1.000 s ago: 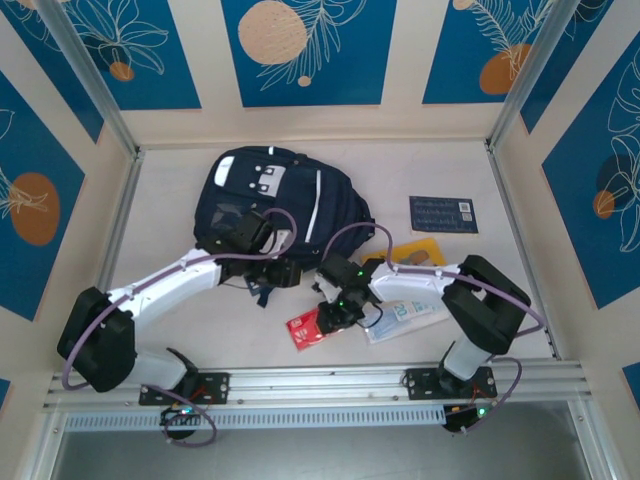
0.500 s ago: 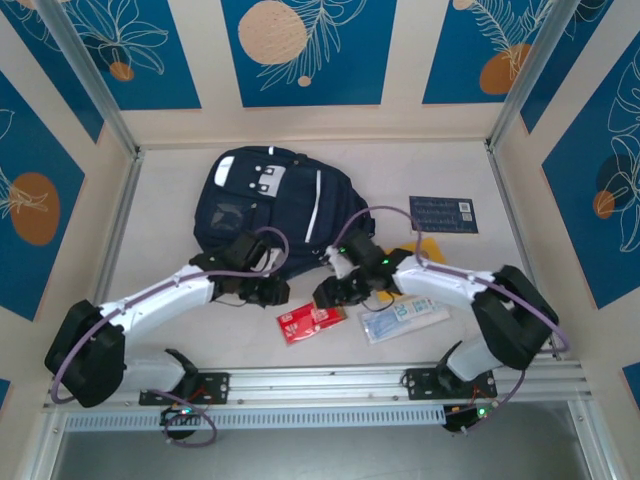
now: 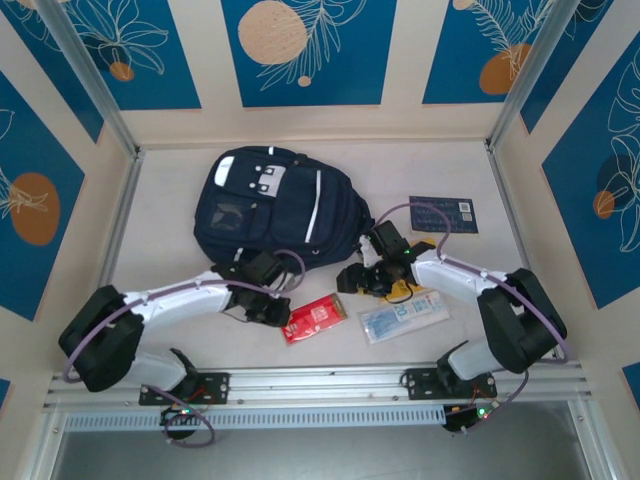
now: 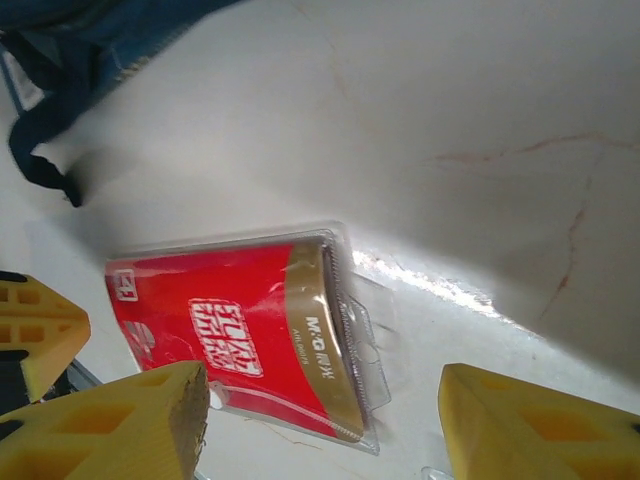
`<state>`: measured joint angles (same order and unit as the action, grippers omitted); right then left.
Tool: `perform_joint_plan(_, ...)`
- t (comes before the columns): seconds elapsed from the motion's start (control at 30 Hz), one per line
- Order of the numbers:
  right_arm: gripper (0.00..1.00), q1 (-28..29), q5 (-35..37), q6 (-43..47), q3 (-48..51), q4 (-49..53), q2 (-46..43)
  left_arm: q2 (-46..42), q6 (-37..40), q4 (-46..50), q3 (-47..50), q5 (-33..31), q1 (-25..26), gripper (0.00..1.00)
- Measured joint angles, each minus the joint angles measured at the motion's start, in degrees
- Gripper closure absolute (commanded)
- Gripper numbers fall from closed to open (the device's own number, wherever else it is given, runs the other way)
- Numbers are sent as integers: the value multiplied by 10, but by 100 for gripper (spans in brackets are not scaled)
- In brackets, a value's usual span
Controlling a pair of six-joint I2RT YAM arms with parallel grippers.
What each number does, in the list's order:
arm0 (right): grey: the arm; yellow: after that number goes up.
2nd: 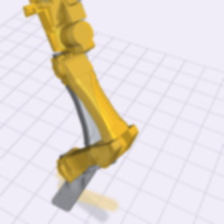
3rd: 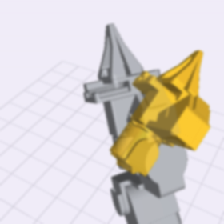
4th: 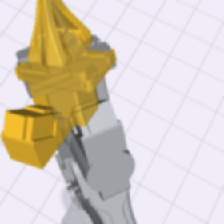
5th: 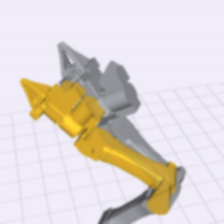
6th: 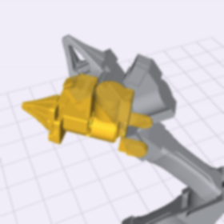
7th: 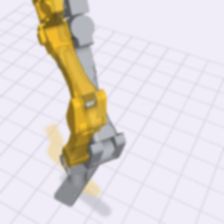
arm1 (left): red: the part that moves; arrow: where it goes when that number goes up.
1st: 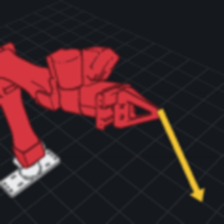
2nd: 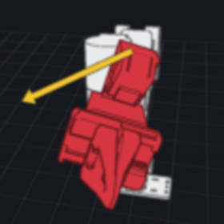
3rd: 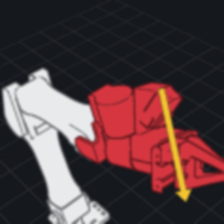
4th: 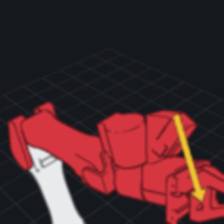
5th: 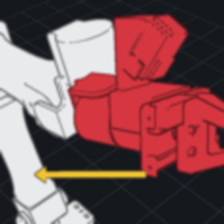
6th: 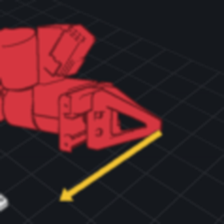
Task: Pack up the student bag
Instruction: Pick up the loose stationery from the bottom-center of the table.
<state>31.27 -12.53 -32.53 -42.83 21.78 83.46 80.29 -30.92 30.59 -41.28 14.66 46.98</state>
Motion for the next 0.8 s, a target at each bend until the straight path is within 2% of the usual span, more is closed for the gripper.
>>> perform_joint_plan(0.17,36,1,-20,0,2,-2,27,39,0,0,0,-27,40,92)
perform_joint_plan(0.5,40,8,-101,-5,-4,-37,90,40,-1,1,-3,-47,54,95)
perform_joint_plan(0.8,54,11,-216,-42,15,-153,136,40,0,1,-3,-49,54,95)
